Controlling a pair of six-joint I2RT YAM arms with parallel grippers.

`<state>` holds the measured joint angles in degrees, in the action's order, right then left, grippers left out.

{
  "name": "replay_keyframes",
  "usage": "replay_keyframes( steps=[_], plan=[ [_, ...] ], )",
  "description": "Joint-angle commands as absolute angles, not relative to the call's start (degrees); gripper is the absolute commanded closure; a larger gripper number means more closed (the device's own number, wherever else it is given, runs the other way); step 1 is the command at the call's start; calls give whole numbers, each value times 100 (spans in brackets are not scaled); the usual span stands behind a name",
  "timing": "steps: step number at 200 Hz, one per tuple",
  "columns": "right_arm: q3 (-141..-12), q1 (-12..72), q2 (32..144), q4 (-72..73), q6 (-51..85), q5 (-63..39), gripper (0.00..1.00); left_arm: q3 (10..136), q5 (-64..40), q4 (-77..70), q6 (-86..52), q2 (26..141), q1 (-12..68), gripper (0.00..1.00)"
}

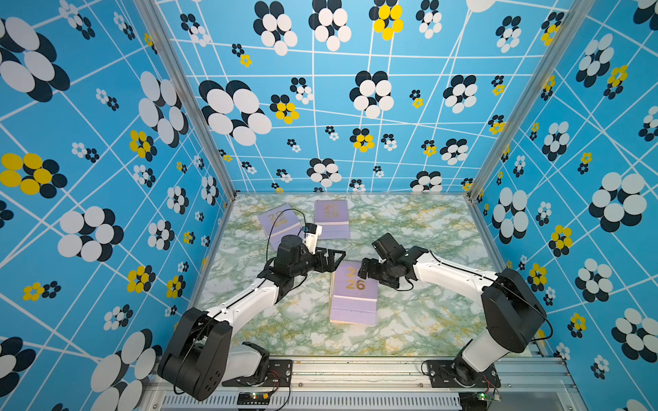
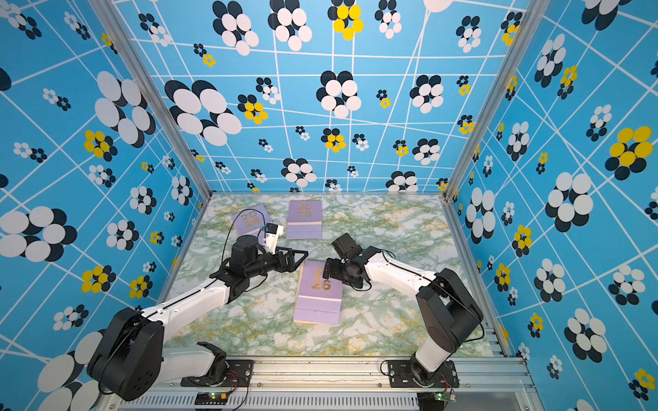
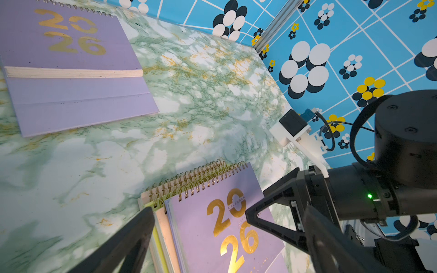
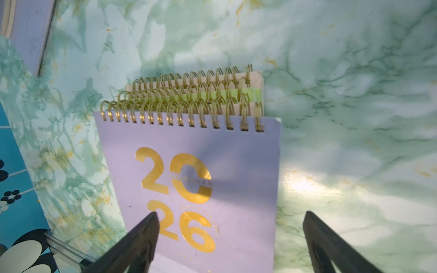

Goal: Stack the calendars
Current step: Adjust the calendars at the center of the board.

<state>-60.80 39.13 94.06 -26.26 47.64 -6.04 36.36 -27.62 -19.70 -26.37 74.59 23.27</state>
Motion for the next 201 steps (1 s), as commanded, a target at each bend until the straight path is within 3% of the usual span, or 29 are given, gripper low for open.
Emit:
replay_keyframes(
  steps=[1,201],
  plan=[
    [-6204,3864,9452,-2886,4537,-518,4,3591,-2828,-2048,-2629,7495,2270,0],
    [-7083,3937,10148,-2911,4258,-708,3,3629,-2869,-2070,-2635,7645,2252,0]
  ],
)
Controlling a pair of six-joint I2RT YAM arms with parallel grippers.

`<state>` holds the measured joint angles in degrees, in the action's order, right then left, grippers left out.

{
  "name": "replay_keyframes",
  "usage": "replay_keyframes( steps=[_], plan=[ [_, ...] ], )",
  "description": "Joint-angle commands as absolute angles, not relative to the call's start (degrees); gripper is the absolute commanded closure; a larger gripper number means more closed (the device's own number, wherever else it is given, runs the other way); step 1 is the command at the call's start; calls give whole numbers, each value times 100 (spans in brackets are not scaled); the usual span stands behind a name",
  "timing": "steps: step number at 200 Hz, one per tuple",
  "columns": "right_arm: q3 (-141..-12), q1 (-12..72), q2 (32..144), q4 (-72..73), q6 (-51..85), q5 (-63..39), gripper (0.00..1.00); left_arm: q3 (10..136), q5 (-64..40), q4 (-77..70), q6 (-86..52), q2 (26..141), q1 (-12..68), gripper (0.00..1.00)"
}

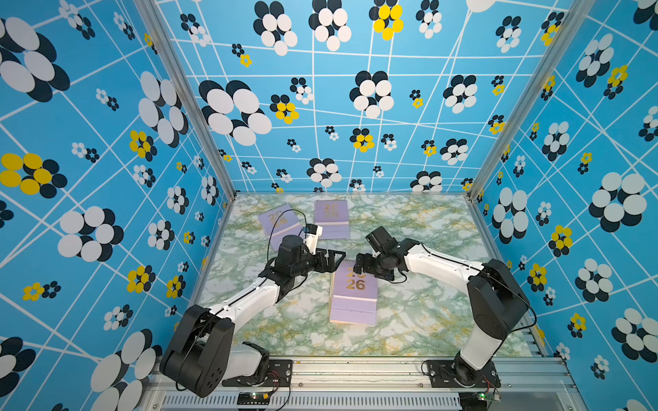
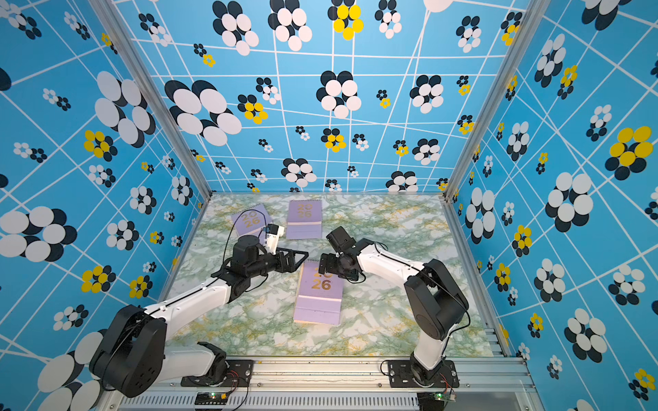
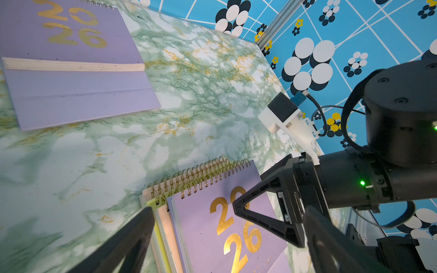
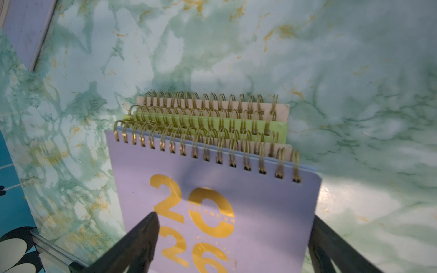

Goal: Stack the calendars
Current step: Adjust the calendars at the center of the board.

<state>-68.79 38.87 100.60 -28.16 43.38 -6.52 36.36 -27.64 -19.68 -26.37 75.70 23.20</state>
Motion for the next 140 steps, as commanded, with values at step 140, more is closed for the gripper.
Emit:
replay_keyframes(
  steps=[140],
  plan=[
    [-6849,3999,9848,-3112,4302,-470,3,3543,-2872,-2274,-2750,7944,2257,0]
  ],
)
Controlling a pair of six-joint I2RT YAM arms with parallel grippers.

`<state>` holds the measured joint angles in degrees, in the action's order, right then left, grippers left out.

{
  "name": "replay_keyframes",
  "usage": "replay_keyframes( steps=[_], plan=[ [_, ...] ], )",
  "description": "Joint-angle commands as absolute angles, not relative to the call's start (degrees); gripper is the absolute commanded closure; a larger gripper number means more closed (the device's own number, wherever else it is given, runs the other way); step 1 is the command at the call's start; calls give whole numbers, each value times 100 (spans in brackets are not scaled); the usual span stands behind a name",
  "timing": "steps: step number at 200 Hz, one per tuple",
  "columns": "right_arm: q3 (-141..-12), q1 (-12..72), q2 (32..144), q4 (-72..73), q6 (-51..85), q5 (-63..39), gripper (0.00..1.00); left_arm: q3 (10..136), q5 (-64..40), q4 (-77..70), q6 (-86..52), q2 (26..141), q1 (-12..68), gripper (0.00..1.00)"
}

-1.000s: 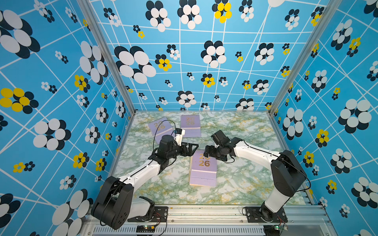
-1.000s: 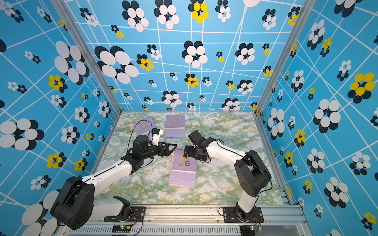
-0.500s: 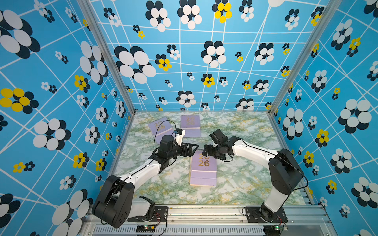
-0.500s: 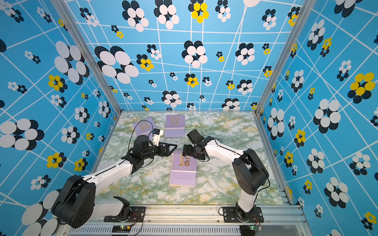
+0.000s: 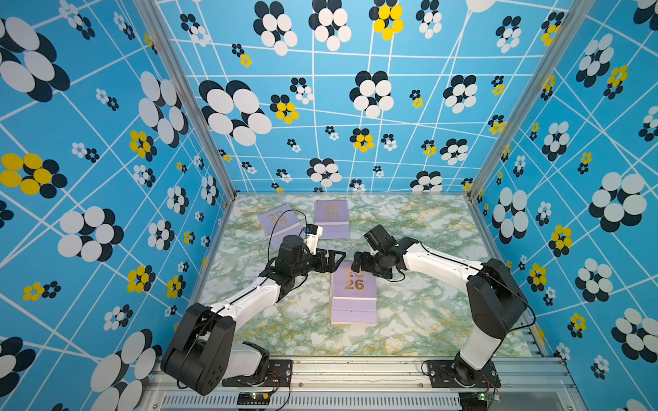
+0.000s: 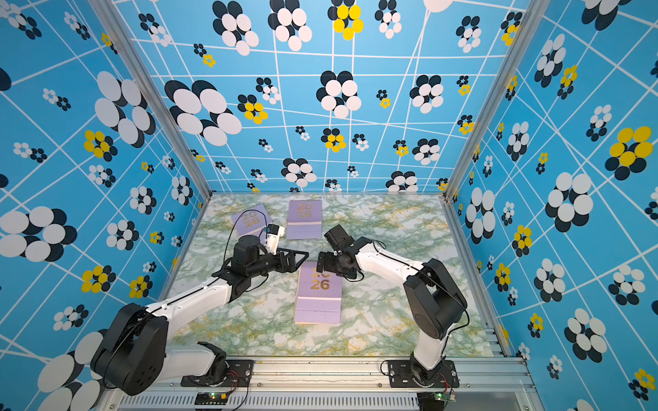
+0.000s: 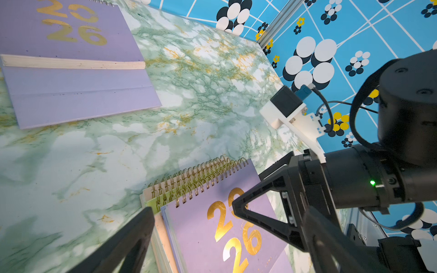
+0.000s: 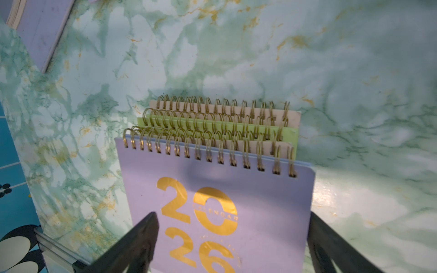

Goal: Stack the calendars
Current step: Adjust the calendars at the center of the board.

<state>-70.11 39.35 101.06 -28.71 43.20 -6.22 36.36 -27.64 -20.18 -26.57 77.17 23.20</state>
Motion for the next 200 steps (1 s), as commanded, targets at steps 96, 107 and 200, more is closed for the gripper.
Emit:
replay_keyframes(
  steps=[96,107,200],
  plan=[
    [-5755,4544,9014,-3159,4646,-483,2,3382,-2871,-2583,-3081,8574,2473,0],
    [-5709,4578,9017,-3132,4682,-516,2,3334,-2789,-2585,-3092,8565,2537,1],
    [-5765,4824,9157,-2988,4755,-679,2,3410,-2441,-2461,-3009,8916,2733,1]
  ],
)
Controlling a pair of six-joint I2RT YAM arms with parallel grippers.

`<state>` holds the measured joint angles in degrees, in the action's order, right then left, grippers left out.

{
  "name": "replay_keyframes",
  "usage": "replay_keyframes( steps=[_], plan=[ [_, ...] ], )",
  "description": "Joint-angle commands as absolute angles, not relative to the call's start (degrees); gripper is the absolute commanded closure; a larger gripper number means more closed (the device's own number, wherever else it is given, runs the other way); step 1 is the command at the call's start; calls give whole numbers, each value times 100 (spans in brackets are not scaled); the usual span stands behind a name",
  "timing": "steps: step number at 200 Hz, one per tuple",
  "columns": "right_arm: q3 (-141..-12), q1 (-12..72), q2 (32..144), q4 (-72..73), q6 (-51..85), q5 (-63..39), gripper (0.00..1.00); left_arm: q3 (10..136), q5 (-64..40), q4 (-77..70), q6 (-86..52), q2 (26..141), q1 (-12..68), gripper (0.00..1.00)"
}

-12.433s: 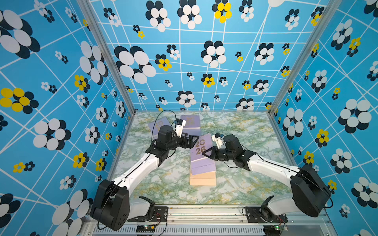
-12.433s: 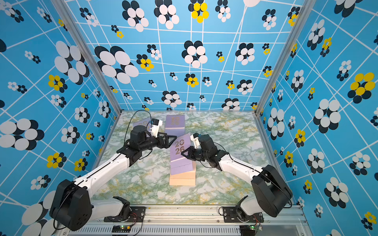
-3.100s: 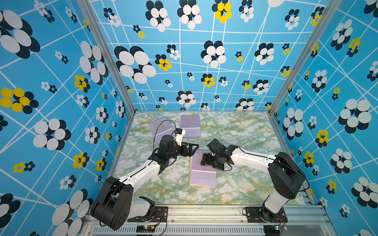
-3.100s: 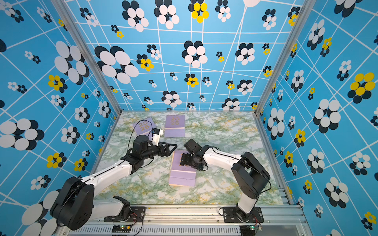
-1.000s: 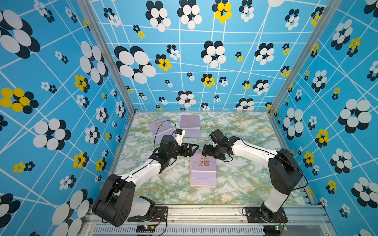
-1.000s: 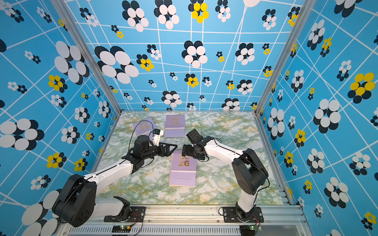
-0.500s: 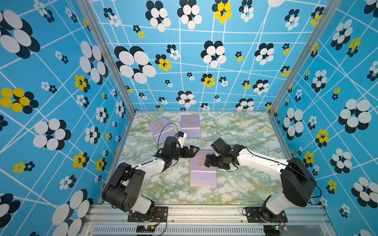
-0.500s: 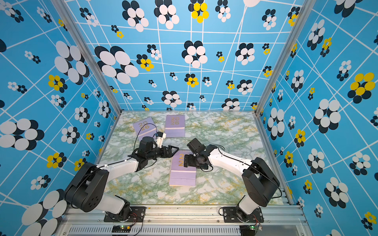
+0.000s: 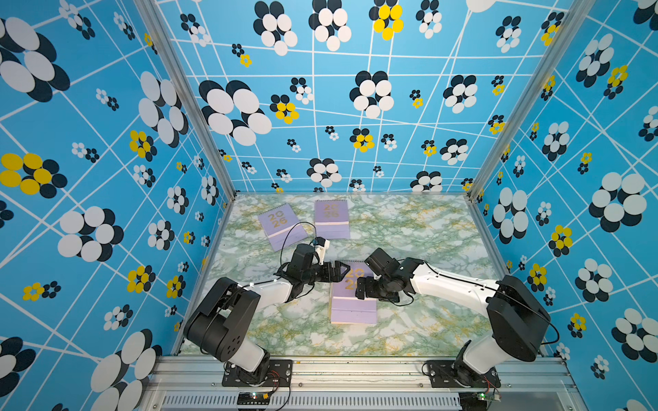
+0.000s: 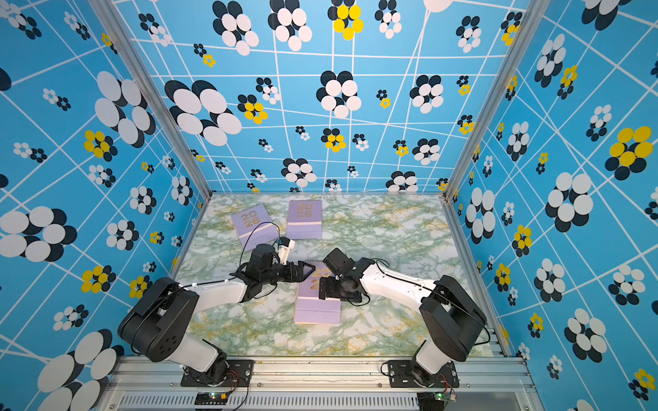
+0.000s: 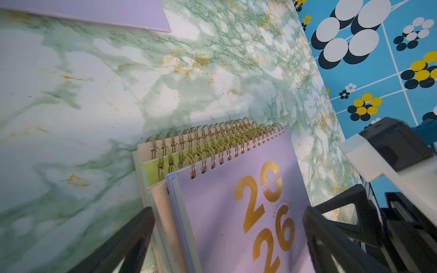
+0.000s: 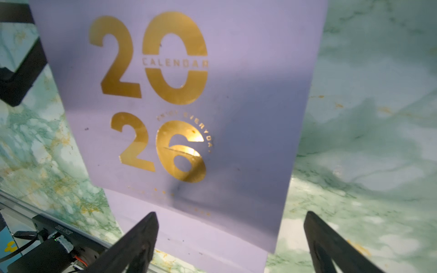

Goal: Stack the calendars
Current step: Adjust the calendars at the center of the board.

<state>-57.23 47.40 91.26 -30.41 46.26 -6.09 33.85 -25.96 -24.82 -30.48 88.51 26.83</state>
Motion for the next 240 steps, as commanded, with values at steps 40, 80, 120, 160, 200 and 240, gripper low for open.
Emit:
replay_keyframes(
  steps=[40,80,120,160,200,240],
  plan=[
    [-5792,4935,9240,-2951,4817,-709,2,3458,-2437,-2521,-3032,9026,2750,0],
    [-5875,4956,9267,-3007,4797,-664,2,3524,-2452,-2566,-3075,9133,2768,0],
    [-5932,4966,9290,-3043,4774,-667,2,3526,-2475,-2655,-3138,9143,2777,1],
    [-5954,4975,9296,-3060,4774,-659,2,3538,-2485,-2639,-3166,9101,2782,0],
    [-5978,4983,9324,-3050,4782,-650,2,3579,-2487,-2619,-3173,9127,2838,1],
    [-6070,5006,9382,-3050,4759,-642,2,3616,-2466,-2593,-3173,9123,2857,0]
  ],
)
